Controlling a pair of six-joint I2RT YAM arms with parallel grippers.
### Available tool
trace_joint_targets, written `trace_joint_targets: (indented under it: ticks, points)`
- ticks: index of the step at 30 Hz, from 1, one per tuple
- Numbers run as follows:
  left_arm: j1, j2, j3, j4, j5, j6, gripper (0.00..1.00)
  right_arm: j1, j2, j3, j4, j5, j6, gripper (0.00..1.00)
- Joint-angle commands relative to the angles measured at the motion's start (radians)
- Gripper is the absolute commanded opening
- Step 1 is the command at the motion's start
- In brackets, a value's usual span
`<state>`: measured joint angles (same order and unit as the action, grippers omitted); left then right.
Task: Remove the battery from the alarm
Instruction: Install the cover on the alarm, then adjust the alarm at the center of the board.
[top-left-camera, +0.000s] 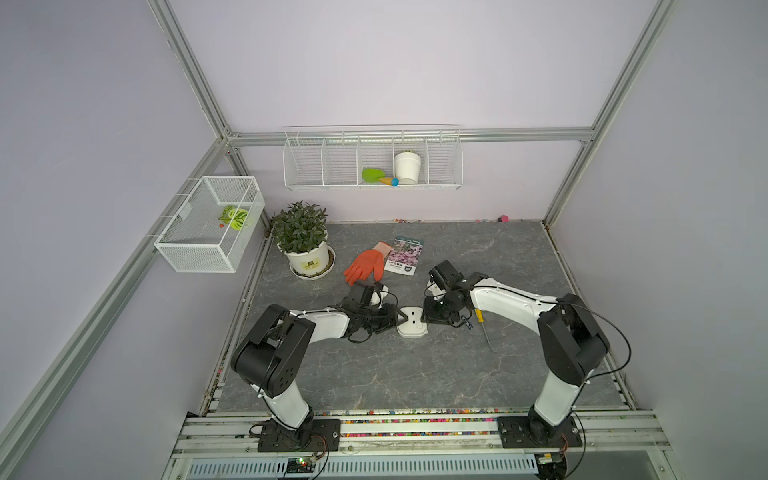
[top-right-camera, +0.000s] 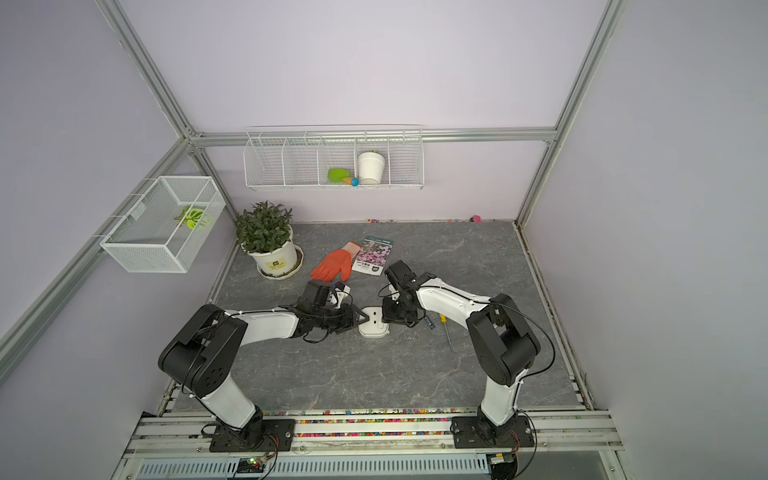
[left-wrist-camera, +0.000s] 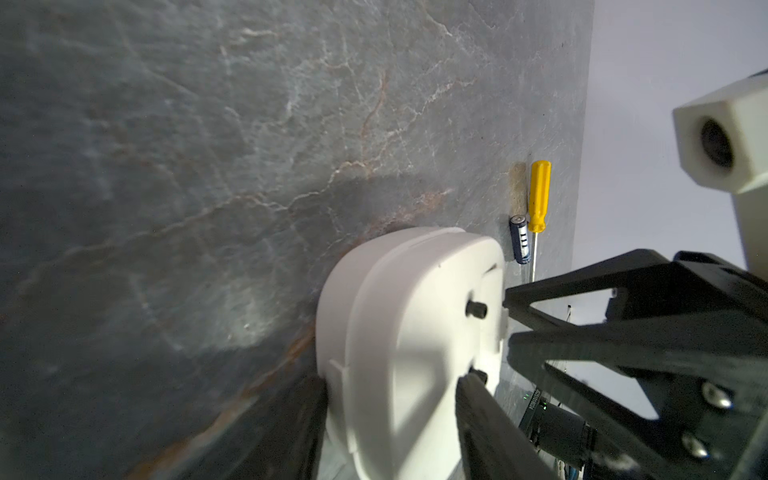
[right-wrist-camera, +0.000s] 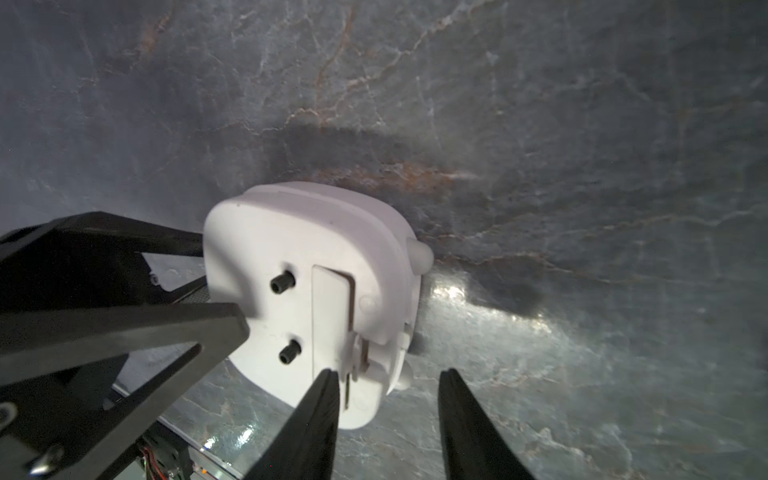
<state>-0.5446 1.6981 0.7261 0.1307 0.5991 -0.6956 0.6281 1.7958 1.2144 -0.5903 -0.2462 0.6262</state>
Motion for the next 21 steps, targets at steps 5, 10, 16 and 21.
trace_joint_targets:
  ticks: [5, 10, 16, 21]
  points:
    - [-0.005, -0.009, -0.004, -0.003, -0.011, 0.007, 0.55, -0.002, 0.027, 0.039, -0.032, 0.046, -0.038, 0.46]
    - [-0.006, -0.011, -0.004, -0.006, -0.012, 0.01, 0.55, -0.003, 0.061, 0.038, -0.038, 0.069, -0.048, 0.46]
    - [-0.005, -0.031, -0.009, -0.014, -0.029, 0.007, 0.55, -0.007, 0.052, 0.024, -0.042, 0.111, -0.07, 0.48]
    - [-0.004, -0.065, -0.013, -0.031, -0.046, 0.004, 0.56, -0.04, -0.089, -0.061, 0.112, 0.07, -0.137, 0.63]
